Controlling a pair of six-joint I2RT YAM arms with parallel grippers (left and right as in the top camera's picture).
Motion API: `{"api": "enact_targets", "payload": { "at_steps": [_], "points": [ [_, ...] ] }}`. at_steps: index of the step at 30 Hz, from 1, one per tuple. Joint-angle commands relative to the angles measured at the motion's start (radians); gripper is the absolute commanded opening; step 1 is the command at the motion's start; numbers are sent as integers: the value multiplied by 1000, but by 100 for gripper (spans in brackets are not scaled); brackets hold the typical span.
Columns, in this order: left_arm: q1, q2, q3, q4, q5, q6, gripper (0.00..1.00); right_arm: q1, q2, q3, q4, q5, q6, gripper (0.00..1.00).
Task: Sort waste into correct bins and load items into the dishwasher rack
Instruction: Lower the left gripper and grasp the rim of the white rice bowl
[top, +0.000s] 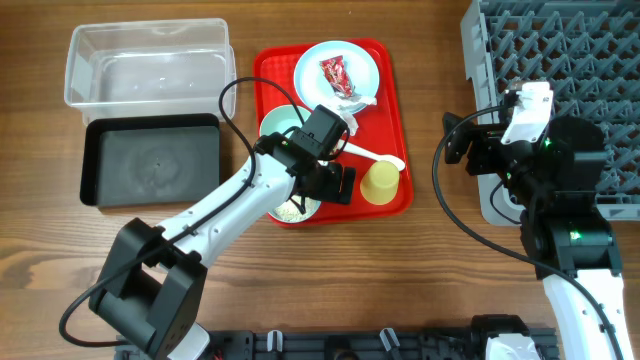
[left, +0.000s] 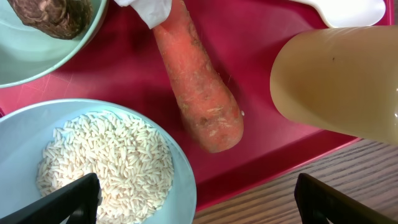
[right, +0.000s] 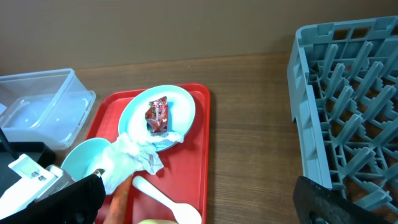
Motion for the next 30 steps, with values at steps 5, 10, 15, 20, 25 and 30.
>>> {"api": "enact_targets", "payload": {
  "at_steps": [5, 10, 15, 20, 25, 30],
  "points": [
    [1, 19, -9, -2, 1, -11, 99, 7, 8, 27, -1, 10, -13, 100],
    [1, 35, -10, -2, 0, -11, 98, 7, 15, 27, -1, 10, -13, 99],
    [-17, 55, -10, -2, 1, -44, 97, 7, 34, 27, -4, 9, -12, 100],
    [-52, 77, -10, 9, -20, -43, 98, 7, 46, 27, -16, 9, -12, 100],
    [-61, 88, -10, 12, -39, -43, 98, 7, 47, 27, -16, 9, -13, 100],
    [-61, 88, -10, 13, -71, -43, 98, 7, 47, 27, -16, 9, -12, 100]
  ]
}}
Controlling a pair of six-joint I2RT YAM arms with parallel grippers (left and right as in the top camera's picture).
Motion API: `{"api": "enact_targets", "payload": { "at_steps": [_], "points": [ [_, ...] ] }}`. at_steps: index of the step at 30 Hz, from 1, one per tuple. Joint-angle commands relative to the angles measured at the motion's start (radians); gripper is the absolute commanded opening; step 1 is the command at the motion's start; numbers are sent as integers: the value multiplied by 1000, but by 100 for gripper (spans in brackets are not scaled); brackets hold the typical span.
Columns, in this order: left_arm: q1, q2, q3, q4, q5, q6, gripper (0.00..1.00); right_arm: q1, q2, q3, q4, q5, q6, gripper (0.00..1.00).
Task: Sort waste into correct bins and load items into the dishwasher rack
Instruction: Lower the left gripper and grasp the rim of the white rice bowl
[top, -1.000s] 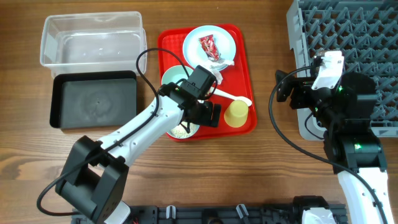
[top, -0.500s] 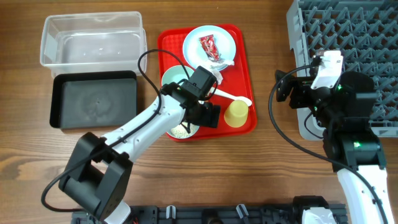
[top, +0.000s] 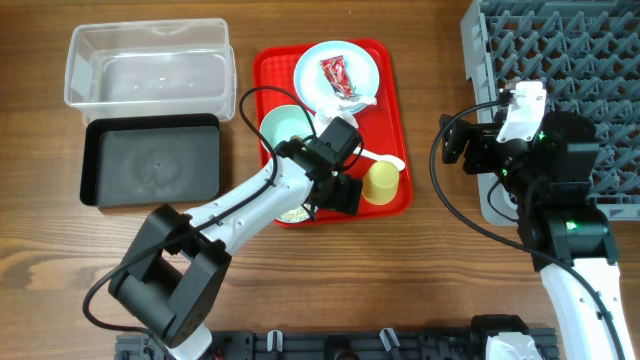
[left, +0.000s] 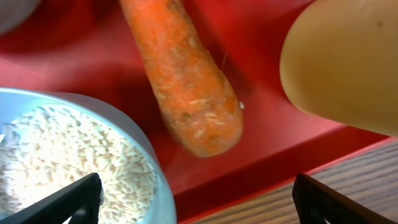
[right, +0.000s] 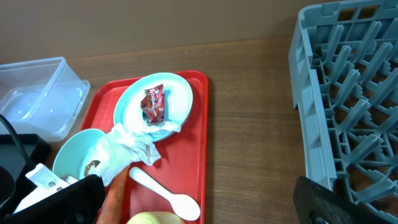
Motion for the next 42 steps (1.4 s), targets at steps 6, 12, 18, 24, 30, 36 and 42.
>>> {"api": "enact_targets", "payload": {
  "at_steps": [6, 12, 18, 24, 30, 36, 42],
  "points": [
    [-1, 15, -10, 14, -39, -13, 95, 7, 5, 27, -2, 9, -13, 100],
    [-1, 33, -10, 23, -40, -13, 94, 7, 5, 27, -2, 9, -12, 100],
    [-1, 36, -10, 25, -40, -13, 89, 7, 5, 27, 3, 10, -13, 100],
    [-1, 40, -10, 36, -43, -12, 86, 7, 5, 27, 2, 9, -13, 100],
    [-1, 38, -8, 21, -47, -12, 84, 7, 5, 27, 3, 9, -13, 100],
    [0, 38, 37, -26, -66, -12, 82, 7, 5, 27, 3, 9, -13, 99],
    [0, 39, 58, -23, -73, -13, 74, 7, 5, 27, 2, 9, -13, 100]
  ]
}}
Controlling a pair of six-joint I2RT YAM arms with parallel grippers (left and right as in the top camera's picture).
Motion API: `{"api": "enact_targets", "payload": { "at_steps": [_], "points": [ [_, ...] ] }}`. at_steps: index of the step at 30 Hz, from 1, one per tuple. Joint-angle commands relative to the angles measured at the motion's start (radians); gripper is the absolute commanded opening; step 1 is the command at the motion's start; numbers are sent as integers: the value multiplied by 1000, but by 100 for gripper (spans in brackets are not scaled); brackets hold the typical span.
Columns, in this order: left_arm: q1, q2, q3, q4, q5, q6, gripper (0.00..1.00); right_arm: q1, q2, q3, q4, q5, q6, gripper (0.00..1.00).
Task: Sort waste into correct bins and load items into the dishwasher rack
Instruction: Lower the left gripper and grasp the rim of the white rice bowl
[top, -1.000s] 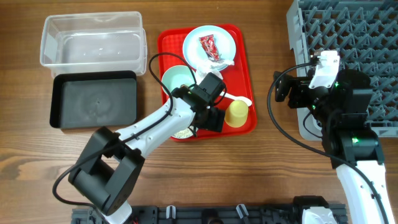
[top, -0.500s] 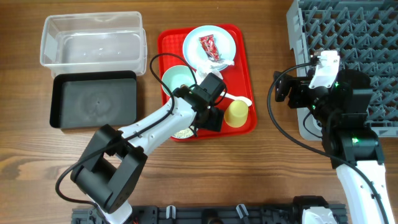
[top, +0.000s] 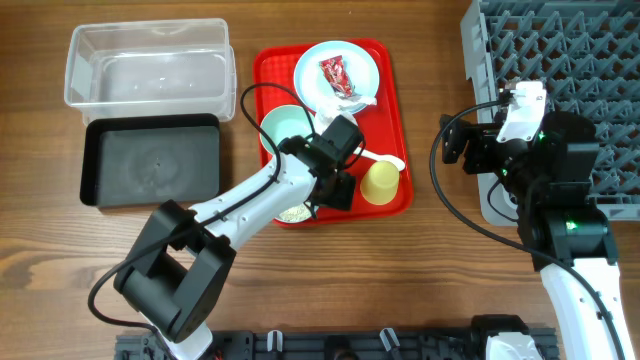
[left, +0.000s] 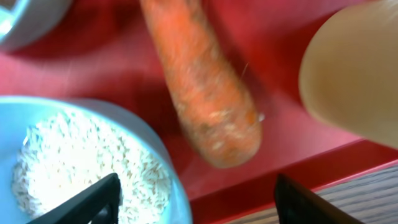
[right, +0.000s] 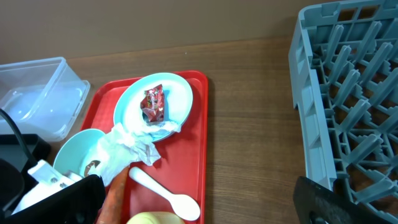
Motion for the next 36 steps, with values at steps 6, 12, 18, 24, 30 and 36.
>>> {"api": "enact_targets", "payload": {
  "at_steps": [6, 12, 18, 24, 30, 36],
  "points": [
    [0, 15, 19, 7, -24, -6, 68, 7, 5, 27, -4, 10, -13, 100],
    [0, 15, 19, 6, -24, -6, 64, 7, 6, 27, -8, 10, -13, 100],
    [0, 31, 19, 7, -47, -10, 59, 7, 6, 27, -8, 10, -13, 100],
    [0, 66, 19, 26, -50, -11, 58, 7, 6, 27, -8, 10, -14, 100],
    [-1, 77, 19, 33, -50, -24, 46, 7, 6, 27, -7, 18, -14, 100],
    [-1, 71, 21, 27, -50, -24, 34, 7, 6, 27, 2, 18, -13, 100]
  ]
}}
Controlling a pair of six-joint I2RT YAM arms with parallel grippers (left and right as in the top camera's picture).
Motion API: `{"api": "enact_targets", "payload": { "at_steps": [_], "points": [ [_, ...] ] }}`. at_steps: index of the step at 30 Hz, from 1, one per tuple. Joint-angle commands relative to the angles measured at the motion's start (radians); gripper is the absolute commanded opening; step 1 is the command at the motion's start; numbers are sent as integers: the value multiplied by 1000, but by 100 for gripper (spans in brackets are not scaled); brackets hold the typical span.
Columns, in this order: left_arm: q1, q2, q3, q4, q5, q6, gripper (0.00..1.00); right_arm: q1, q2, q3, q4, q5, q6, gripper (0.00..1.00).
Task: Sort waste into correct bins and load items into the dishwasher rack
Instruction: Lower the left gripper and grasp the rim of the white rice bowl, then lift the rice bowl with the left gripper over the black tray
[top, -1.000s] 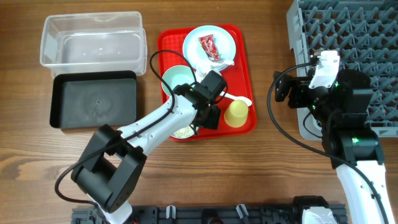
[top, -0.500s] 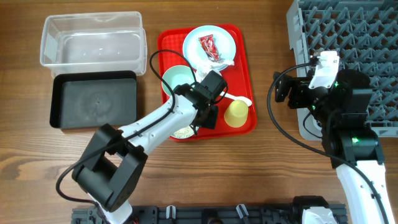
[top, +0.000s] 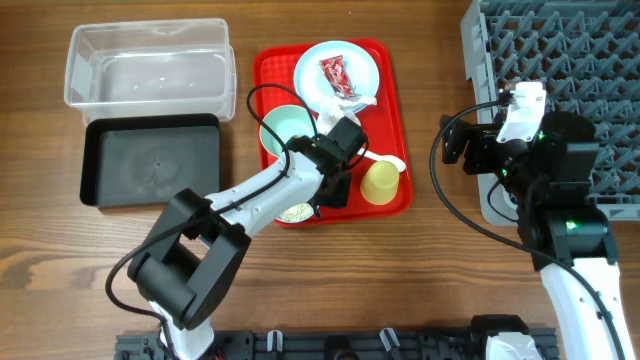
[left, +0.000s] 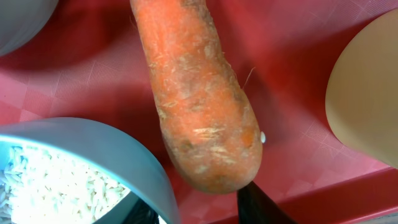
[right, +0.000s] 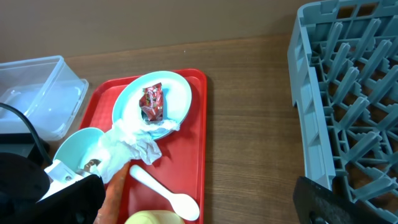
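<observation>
An orange carrot (left: 199, 106) lies on the red tray (top: 395, 90) between a light blue bowl of rice (left: 74, 162) and a yellow cup (left: 367, 93). My left gripper (left: 199, 208) is low over the tray, its jaws drawn in on the carrot's thick end. The right finger touches the carrot and the left one stands at the bowl's rim. Farther back lie a white spoon (top: 380, 156), crumpled tissue (top: 340, 105), a green bowl (top: 283, 128) and a white plate (top: 337, 50) with a red wrapper (top: 336, 73). My right gripper (right: 199, 211) hangs open and empty beside the dishwasher rack (top: 560, 60).
A clear plastic bin (top: 148, 62) and a black bin (top: 150, 160) stand left of the tray. The grey rack fills the right back corner. Bare wooden table (top: 440, 260) lies between tray and rack.
My left gripper has come lower onto the carrot and its fingers have drawn in from well apart to the carrot's width. The right arm has not moved.
My left gripper hovered wide open over the carrot, rice bowl and cup. It then sat closer to the carrot's thick end, still wide. After that the fingers stood narrower, and now they hold the carrot's end. The right gripper stayed open by the rack.
</observation>
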Motion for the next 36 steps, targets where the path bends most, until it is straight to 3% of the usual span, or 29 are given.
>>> {"api": "enact_targets", "payload": {
  "at_steps": [1, 3, 10, 15, 28, 32, 36],
  "points": [
    [2, 3, 17, -8, -21, -12, 31, 7, 6, 27, 9, 14, -13, 100],
    [3, 1, 31, -27, -22, -12, 24, 7, 6, 27, 8, 13, -13, 100],
    [2, 1, 82, -91, -21, -12, 22, 7, 6, 27, 9, 14, -14, 100],
    [2, 1, 82, -114, -22, -11, 14, 7, 6, 27, 9, 33, -13, 100],
    [2, 1, 81, -113, -21, -12, 14, 7, 6, 27, 9, 43, -13, 100],
    [2, 1, 81, -113, -21, -12, 4, 7, 6, 27, 8, 43, -13, 100],
    [2, 1, 81, -112, -21, -12, 4, 7, 6, 27, 9, 43, -13, 100]
  ]
}}
